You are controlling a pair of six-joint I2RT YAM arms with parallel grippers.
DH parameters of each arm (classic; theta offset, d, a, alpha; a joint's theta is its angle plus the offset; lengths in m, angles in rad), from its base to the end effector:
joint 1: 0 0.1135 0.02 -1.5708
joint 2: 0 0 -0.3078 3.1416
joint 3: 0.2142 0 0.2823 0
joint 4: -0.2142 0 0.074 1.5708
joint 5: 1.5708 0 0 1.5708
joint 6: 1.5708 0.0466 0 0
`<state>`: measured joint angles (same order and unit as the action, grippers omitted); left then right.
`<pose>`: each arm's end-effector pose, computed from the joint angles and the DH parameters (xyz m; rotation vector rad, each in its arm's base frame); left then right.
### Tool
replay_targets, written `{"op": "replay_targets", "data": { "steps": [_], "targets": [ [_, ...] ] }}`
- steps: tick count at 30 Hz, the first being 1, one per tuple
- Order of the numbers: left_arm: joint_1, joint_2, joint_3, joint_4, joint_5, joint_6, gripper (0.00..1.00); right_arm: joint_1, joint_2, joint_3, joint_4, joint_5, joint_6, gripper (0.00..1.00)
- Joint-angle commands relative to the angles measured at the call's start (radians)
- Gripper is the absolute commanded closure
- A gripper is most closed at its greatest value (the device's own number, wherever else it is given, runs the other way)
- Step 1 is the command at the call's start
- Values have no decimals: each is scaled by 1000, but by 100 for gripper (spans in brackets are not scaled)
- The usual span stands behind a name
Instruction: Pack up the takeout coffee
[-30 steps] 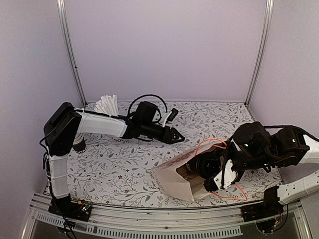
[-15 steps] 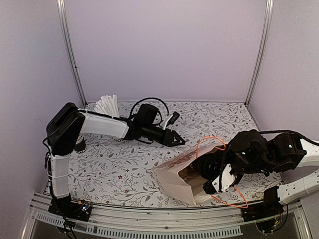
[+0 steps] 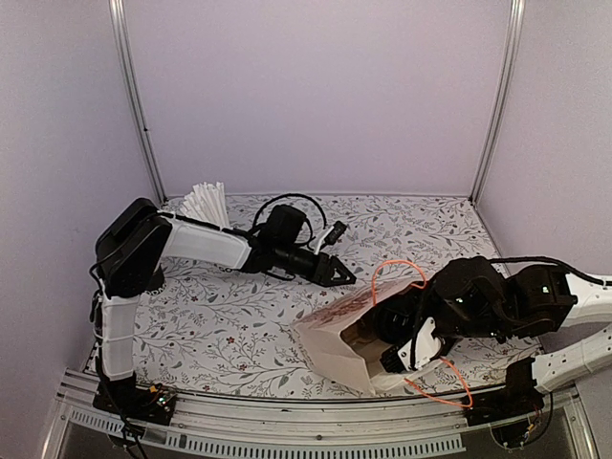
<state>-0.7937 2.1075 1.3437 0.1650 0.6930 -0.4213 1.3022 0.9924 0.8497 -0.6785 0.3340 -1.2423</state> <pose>0.3356 -0.3837 0.1686 0.8711 2.2152 -1.3983 0.0714 0.2020 0.3050 -2.2090 0.8435 -0.3698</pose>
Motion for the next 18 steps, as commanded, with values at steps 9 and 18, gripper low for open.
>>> {"op": "replay_targets", "data": {
  "steps": [9, 18],
  "targets": [
    [6, 42, 19, 67, 80, -16, 48, -46, 48, -13, 42, -62, 61, 62],
    [7, 90, 38, 63, 118, -19, 50, -60, 54, -37, 112, -50, 50, 62]
  ]
}}
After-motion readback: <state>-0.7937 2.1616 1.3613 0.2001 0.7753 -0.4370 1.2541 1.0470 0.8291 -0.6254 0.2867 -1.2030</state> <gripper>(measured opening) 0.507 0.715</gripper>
